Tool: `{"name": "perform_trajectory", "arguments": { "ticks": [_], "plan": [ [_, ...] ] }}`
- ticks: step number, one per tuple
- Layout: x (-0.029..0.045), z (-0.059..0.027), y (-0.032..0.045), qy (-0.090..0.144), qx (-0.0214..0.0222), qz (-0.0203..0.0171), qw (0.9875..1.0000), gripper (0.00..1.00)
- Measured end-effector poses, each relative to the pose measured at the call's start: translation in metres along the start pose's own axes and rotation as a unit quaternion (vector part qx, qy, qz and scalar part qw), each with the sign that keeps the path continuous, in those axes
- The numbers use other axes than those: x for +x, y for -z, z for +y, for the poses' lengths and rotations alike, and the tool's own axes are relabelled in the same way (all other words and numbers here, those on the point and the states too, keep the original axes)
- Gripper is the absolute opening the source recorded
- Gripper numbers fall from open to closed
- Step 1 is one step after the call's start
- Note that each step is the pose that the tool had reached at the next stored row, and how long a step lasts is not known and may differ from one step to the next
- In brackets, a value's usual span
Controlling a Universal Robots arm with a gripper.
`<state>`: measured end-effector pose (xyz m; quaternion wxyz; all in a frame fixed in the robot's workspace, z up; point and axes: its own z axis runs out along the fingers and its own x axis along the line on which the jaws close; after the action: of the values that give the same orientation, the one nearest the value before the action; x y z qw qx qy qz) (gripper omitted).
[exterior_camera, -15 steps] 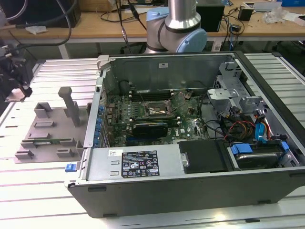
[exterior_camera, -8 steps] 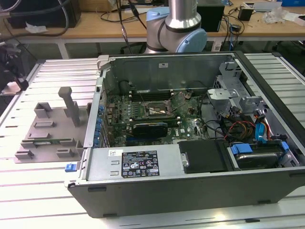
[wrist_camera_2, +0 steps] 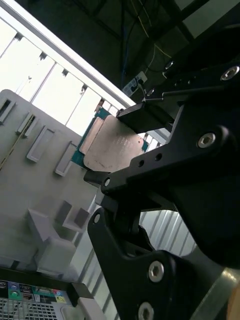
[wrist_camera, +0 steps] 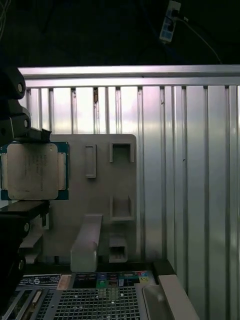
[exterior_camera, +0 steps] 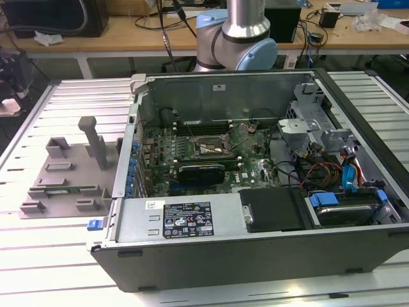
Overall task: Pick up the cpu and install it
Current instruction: 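Pick up the cpu and move it towards the insertion slot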
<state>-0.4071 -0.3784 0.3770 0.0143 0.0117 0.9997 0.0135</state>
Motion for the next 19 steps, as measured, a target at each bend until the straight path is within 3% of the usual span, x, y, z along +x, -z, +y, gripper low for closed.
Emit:
{"name": "perform_trajectory", "arguments": {
  "ticks": [2, 3, 8, 19],
  "plan": [
    [-0.0005, 0.0007, 0.0182, 0.000, 0.0000, 0.0000, 1.0000, 0.55],
    [-0.0006, 0.0008, 0.0229, 0.000, -0.0001, -0.0001, 1.0000, 0.55],
    [-0.0033, 0.0009, 0.0231, 0.000, 0.0000, 0.0001, 1.0000, 0.55],
    [-0.0258, 0.0014, 0.0223, 0.000, 0.0000, 0.0000, 1.0000, 0.55]
  ]
}}
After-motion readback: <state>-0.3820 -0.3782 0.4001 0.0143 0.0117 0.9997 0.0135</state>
